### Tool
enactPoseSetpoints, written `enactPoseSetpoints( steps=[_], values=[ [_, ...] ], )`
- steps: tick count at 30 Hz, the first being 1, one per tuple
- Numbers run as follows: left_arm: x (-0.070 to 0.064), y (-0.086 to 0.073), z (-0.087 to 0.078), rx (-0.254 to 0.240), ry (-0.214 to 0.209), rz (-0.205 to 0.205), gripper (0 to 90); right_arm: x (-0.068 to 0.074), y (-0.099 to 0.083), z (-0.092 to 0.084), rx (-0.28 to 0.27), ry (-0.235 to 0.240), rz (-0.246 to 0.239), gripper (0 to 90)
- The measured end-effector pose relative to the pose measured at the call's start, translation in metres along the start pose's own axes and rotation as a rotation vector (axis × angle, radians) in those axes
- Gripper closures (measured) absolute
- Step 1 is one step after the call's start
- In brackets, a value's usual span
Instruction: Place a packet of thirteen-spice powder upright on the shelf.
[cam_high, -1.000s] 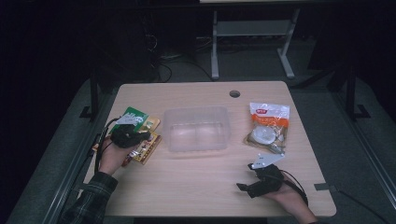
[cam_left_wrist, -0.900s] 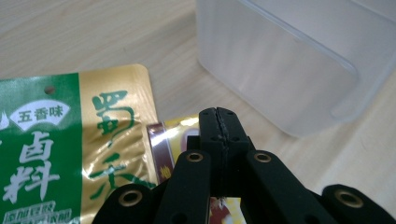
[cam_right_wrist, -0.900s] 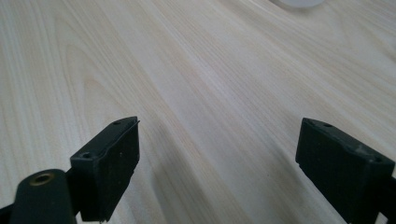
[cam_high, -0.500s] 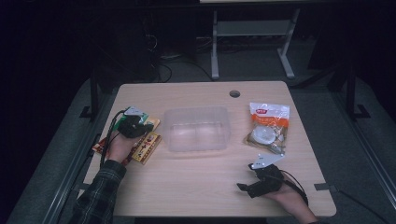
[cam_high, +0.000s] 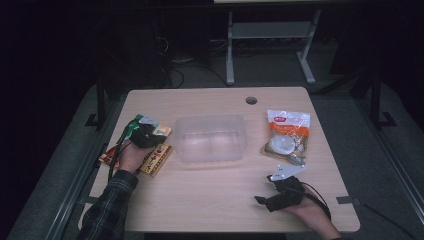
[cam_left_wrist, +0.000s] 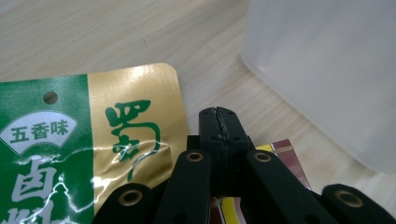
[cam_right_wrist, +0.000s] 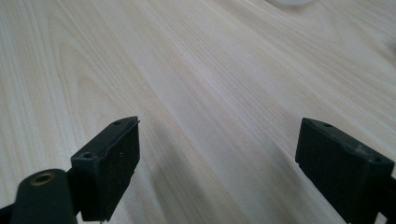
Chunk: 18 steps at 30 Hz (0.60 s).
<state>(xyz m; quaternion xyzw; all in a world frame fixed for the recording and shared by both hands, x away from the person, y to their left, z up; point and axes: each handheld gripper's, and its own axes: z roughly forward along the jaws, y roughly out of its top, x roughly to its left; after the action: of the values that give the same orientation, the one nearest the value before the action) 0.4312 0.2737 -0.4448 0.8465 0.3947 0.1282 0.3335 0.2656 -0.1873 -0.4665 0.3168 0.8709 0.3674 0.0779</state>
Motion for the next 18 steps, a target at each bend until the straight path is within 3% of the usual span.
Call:
enactPoseSetpoints(
  steps=[18],
  values=[
    [-0.029, -0.026, -0.023, 0.056, -0.063, 0.04, 90.0, 0.0, 0.0, 0.0, 0.003, 0.002, -0.01, 13.4]
  ],
)
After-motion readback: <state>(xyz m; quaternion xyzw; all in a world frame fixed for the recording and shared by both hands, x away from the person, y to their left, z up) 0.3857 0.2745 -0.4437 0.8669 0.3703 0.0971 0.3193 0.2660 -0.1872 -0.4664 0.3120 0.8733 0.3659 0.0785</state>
